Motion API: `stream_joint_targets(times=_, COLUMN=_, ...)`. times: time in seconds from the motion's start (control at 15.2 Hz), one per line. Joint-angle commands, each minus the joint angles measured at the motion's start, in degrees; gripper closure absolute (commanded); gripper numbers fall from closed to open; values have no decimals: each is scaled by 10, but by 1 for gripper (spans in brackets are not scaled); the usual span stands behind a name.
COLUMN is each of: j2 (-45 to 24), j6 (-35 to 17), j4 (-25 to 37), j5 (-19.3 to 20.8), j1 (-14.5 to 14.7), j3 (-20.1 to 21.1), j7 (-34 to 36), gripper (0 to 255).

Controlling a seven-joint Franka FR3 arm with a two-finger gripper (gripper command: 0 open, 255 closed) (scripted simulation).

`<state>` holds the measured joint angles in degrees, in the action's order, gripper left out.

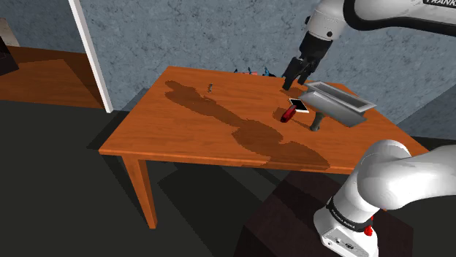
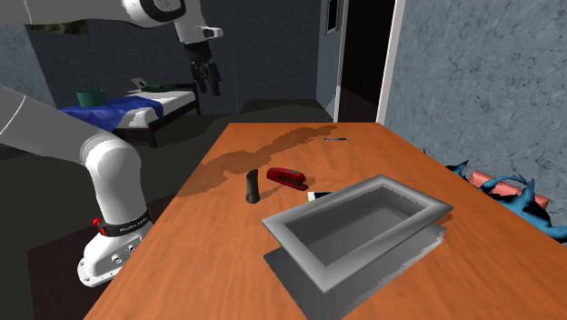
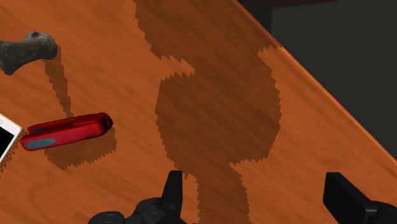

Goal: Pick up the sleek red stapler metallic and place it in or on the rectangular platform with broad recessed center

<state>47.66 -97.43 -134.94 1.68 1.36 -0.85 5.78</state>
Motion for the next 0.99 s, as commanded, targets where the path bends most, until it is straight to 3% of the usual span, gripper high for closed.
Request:
stream_joint_targets(times=0.0, j2=0, j6=0, j4=0, j5=0, j1=0, j3=0, j7=0, gripper=0)
stream_joint_targets(times=0.92, j2=-244, j6=-118, j4=66, j5=-5, j1=-122, j3=-53, j7=197, gripper=0)
